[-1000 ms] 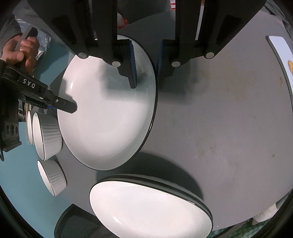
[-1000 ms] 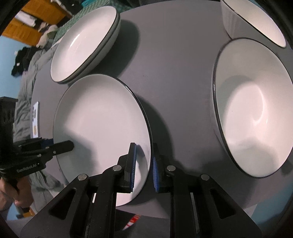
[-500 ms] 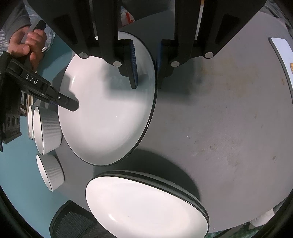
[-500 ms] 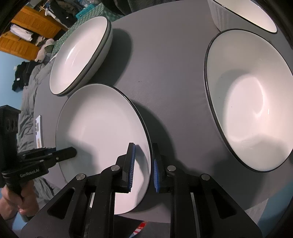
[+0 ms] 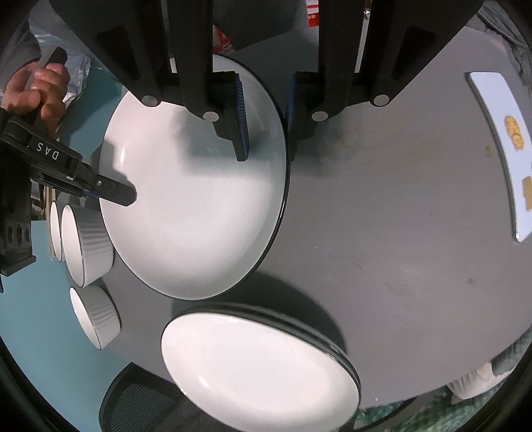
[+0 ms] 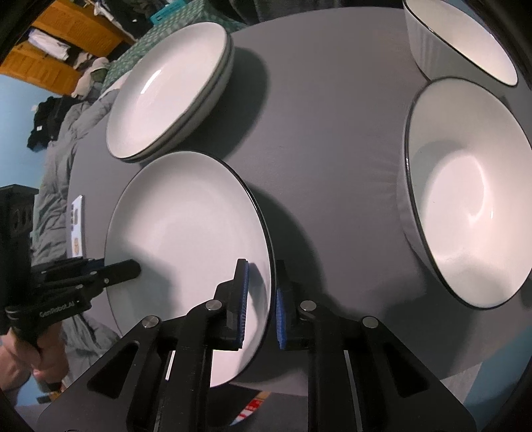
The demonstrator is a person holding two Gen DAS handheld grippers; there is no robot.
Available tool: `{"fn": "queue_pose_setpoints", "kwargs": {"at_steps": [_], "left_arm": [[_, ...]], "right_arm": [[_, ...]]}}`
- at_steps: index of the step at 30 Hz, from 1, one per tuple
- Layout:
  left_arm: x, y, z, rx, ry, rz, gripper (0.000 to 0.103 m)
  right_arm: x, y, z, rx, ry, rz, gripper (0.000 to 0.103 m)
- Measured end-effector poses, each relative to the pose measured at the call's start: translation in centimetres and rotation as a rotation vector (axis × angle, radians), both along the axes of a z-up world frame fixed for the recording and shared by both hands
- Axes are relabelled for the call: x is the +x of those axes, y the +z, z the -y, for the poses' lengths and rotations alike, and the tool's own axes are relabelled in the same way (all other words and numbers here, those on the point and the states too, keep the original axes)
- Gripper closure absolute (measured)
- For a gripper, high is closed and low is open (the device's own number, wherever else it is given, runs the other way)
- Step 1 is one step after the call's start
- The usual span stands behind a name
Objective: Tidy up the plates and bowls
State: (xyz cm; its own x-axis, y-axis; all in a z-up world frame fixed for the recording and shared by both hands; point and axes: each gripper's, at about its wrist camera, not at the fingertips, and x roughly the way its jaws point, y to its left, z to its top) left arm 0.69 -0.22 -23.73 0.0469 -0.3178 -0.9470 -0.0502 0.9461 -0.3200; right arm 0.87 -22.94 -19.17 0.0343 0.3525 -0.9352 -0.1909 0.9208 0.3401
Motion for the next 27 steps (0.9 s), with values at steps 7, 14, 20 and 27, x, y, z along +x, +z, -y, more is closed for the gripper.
{"fn": "queue_pose_setpoints", "kwargs": {"at_steps": [7,14,20,27], "left_arm": [[0.6,2.4,-1.3,-0.001,0.012,0.044,0.083],[2.6,3.8,-2.9,-0.01,0.04,0.074,0.083],[5.6,4.5,-3.7,0.002,0.046,0.098,0.083],[9.3,4.4,-4.8,0.024,0.061,0.112,0.082]], "right_arm": [[0.2,2.0,-1.0,0.023,0.005,0.026,0.089],[1.8,3.8,-2.0,0.034,0.0,0.052,0.089],[4.5,4.3,-3.3,0.042,0.006,0.072,0.089],[7.7,4.2,-5.4,0.033,0.038,0.089,0.089]]}}
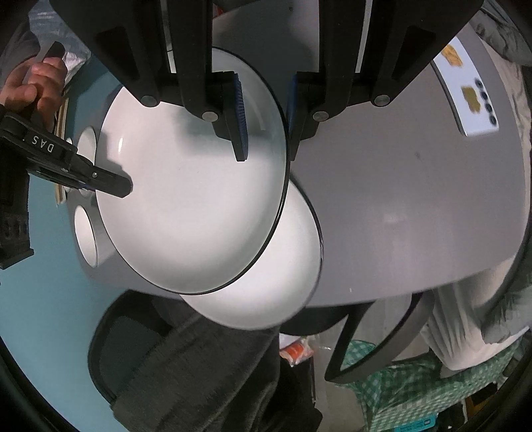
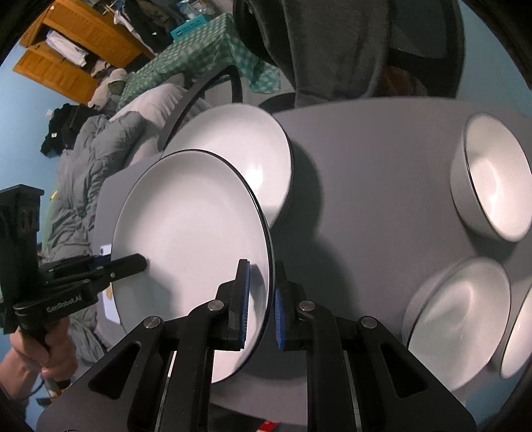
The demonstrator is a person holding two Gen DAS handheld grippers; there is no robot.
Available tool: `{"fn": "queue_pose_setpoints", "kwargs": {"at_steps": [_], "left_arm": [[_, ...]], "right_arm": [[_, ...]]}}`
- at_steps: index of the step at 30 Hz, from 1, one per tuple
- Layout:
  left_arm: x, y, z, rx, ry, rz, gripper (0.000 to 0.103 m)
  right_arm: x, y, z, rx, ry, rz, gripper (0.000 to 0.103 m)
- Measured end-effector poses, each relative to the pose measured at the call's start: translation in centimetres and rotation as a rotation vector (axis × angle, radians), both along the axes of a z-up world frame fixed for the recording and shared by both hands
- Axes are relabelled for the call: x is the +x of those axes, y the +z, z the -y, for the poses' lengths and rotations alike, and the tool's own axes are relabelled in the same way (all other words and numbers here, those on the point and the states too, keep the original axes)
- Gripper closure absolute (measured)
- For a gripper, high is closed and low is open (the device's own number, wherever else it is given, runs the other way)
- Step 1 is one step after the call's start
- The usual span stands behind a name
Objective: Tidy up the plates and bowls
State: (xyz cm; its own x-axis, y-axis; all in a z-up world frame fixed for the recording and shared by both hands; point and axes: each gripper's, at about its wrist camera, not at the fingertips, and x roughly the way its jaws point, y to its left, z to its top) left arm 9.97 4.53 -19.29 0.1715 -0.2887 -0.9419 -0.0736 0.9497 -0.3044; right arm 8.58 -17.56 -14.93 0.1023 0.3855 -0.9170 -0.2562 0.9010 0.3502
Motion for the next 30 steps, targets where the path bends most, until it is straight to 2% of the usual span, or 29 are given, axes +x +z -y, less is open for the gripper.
{"fn": "queue_pose_setpoints", "kwargs": {"at_steps": [6,14,22,30], "left_arm": [[3.3,-0.7,-0.5,0.022,0.023,0.0,0.082],[6.0,-1.8,-1.1,0.064,0.051,-0.024,0.082],[6.7,-2.6,-1.3,0.105,0.063,-0.046,0.081],[6.8,-3.4,-0.5,0.139,0.042,-0.065,0.081]], "right_arm": [[2.9,-0.4,-1.3,-0.012,0.027,0.006,0.089],[6.1,-2.0,-1.9,-0.004,0.035,-0.036,0.089],[7.7,-3.0,-2.5,0.004,0.046,-0.081,0.089],[8.1,-3.6,-2.8,-0.04,0.054,-0.102,0.088]]}}
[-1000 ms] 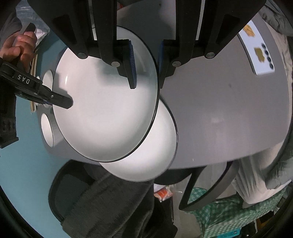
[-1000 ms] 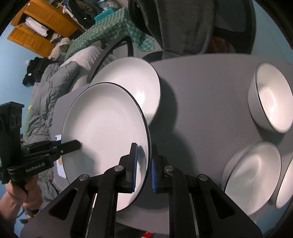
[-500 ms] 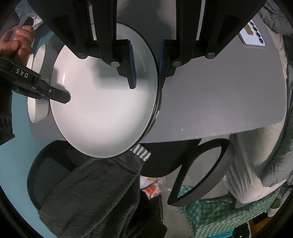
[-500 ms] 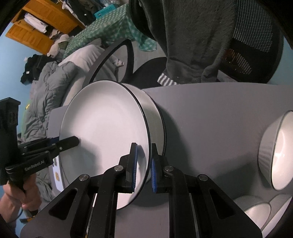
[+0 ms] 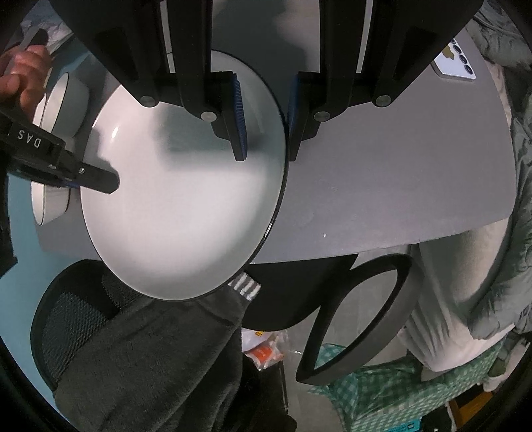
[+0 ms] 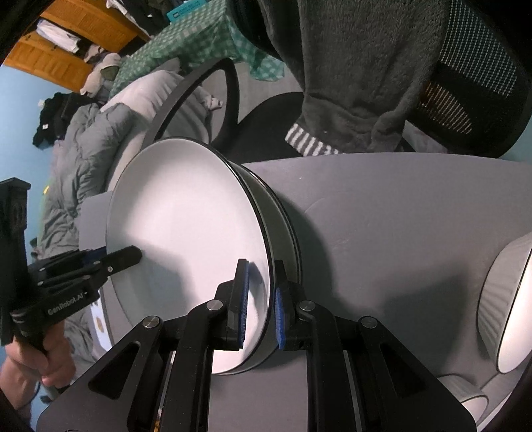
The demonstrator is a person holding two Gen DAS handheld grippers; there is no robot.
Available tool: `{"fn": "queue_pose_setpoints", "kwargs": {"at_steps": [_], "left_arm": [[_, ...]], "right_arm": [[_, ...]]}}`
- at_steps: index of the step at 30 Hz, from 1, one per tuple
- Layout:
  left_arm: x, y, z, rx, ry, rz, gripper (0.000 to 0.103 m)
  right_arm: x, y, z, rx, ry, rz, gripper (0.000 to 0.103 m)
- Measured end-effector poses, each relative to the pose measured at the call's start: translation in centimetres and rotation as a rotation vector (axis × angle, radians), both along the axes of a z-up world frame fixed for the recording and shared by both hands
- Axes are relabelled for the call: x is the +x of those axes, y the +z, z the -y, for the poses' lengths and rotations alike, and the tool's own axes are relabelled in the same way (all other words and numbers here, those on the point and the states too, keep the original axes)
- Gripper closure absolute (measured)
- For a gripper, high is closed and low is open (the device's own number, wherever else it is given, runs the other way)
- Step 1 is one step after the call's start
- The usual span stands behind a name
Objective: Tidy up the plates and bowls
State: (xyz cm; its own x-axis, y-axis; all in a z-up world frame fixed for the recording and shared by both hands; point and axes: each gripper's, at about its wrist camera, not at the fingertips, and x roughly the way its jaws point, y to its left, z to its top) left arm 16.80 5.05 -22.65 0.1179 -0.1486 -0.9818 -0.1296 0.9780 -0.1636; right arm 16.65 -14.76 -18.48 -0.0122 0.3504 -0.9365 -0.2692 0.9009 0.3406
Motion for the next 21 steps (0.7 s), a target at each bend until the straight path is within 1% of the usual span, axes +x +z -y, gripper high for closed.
{"fn": "queue_pose_setpoints", "kwargs": {"at_steps": [1,4,6,8,10,14,15,21], "left_arm": [[0.0,0.0,0.3,0.015,-0.013,0.004,0.081],[0.0,0.0,0.6,0.029,-0.032,0.009,0.081],[0.0,-0.1,0.5,0.03,-0.034,0.007,0.081],[0.1,-0.1,0.4,0.026,-0.033,0.002,0.081],[0.1,0.0,0.4,0.025,-0.032,0.003,0.081],[0.0,0.4,0.4,0.035,-0.028,0.017,0.08],[0.0,0.6,0.4,0.037,-0.027,0.022,0.078],[-0.6,1.6,0.7,0.052,-0.026,0.05,0.077]], "right_arm": [[0.1,0.0,-0.1,-0.008,0.005,-0.005,0.086],[0.3,0.1,-0.3,-0.014,0.007,-0.015,0.082],[0.3,0.3,-0.4,-0.018,0.01,-0.016,0.08],[0.2,0.4,-0.5,-0.016,0.005,-0.022,0.074],[0.3,0.6,-0.5,-0.019,0.005,-0.024,0.071],[0.1,1.0,-0.6,-0.039,0.009,-0.017,0.07],[0.0,1.1,-0.5,-0.041,0.009,-0.014,0.069],[-0.2,1.6,-0.5,-0.061,0.009,-0.004,0.069]]}}
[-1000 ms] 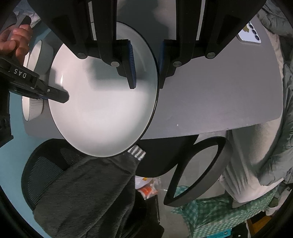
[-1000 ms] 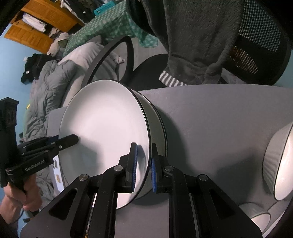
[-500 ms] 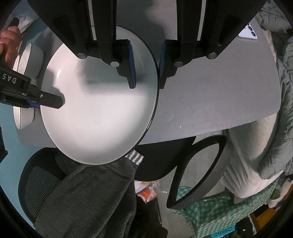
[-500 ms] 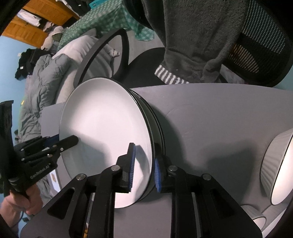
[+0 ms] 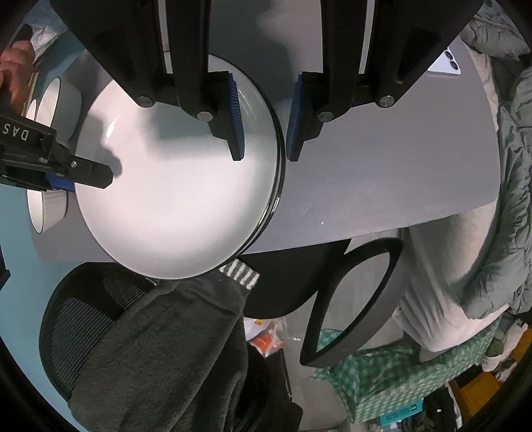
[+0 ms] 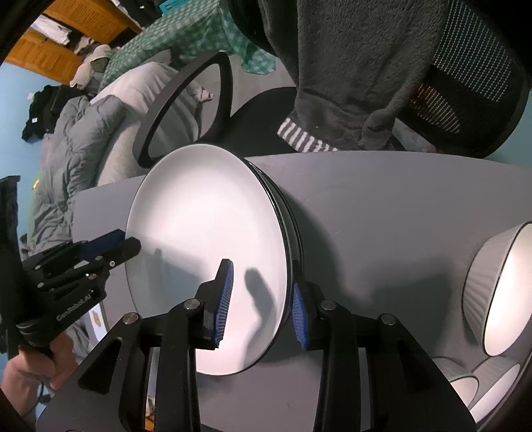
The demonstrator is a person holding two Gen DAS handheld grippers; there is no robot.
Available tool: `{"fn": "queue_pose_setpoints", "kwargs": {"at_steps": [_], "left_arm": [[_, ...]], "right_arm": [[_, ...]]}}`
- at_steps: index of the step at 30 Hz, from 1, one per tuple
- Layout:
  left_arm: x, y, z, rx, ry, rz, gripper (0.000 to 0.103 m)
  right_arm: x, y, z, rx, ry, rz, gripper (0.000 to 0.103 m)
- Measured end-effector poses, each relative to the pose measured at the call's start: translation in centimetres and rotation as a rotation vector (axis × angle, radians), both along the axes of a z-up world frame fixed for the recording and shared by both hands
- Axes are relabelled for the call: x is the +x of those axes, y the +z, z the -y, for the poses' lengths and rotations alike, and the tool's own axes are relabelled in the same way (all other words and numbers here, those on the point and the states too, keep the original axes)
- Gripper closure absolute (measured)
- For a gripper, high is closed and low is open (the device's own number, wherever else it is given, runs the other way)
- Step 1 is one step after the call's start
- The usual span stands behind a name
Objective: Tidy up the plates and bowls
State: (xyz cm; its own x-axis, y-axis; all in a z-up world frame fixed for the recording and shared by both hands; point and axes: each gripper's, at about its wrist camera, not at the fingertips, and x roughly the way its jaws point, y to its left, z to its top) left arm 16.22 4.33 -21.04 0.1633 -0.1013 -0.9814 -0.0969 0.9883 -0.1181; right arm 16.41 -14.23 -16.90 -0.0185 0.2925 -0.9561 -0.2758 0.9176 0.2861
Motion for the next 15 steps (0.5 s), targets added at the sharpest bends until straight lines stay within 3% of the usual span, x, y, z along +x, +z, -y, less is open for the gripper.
{"fn": "queue_pose_setpoints", "kwargs": {"at_steps": [8,15], "left_arm": [[-1.2,1.4,0.3,0.01,0.008,0.032,0.07],[-3.1,5.0,1.1,0.05,0.022,0.111,0.057]], "right_arm": [[-0.2,1.4,0.3,-0.009,-0.003,0.041,0.063],[-1.7,5.3,-0.7,-0.102,0.063,0.187,0.062]]}}
